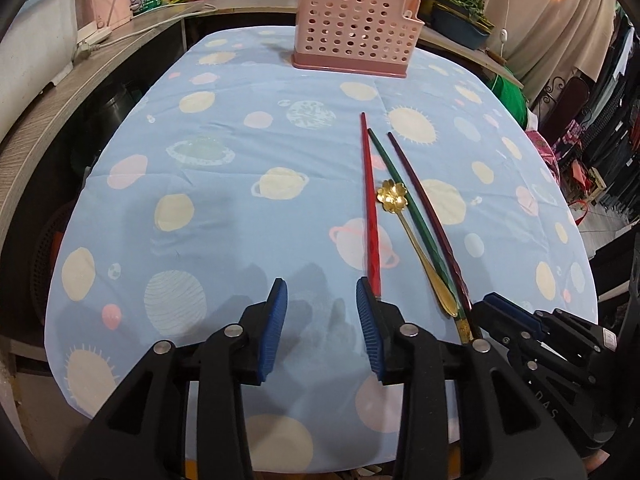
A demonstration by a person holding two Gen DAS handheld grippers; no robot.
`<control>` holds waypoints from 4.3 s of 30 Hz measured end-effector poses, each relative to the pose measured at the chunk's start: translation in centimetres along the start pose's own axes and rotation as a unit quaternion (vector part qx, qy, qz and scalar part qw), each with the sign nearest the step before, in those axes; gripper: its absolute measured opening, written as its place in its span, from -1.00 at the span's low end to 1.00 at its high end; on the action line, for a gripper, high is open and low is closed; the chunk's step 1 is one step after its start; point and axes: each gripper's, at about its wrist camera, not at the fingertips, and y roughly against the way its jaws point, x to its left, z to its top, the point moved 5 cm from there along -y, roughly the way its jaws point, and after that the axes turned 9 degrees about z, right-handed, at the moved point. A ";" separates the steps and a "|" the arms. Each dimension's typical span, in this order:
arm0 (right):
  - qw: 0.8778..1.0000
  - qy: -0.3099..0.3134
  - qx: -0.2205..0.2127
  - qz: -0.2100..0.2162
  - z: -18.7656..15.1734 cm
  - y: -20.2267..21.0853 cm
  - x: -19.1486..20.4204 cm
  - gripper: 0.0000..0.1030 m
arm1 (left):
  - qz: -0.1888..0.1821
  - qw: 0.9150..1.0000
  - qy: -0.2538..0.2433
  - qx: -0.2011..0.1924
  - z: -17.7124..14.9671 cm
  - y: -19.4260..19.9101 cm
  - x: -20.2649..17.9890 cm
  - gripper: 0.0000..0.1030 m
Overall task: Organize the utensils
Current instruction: 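Grasp a red chopstick with the left gripper while the right grasps a dark-red chopstick, then lift both chopsticks and carry them over the pink basket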
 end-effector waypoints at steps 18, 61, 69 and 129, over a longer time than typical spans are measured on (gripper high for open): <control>1.000 -0.006 0.003 -0.005 -0.5 -0.5 -0.6 -0.86 | -0.017 0.999 -0.029 0.020 -1.6 -0.7 -2.1 -0.31; 1.000 -0.009 -0.010 -0.001 0.3 0.4 -0.5 -0.86 | -0.018 0.999 -0.018 0.021 -1.4 -0.9 -1.6 -0.86; 0.999 -0.013 -0.044 0.003 2.4 2.6 -0.4 -0.86 | -0.022 1.000 -0.005 0.001 0.1 0.9 -1.0 -0.86; 0.949 0.003 -0.311 0.051 31.5 14.6 -0.2 -0.86 | -0.035 0.959 0.060 -0.274 30.9 16.7 1.6 -0.86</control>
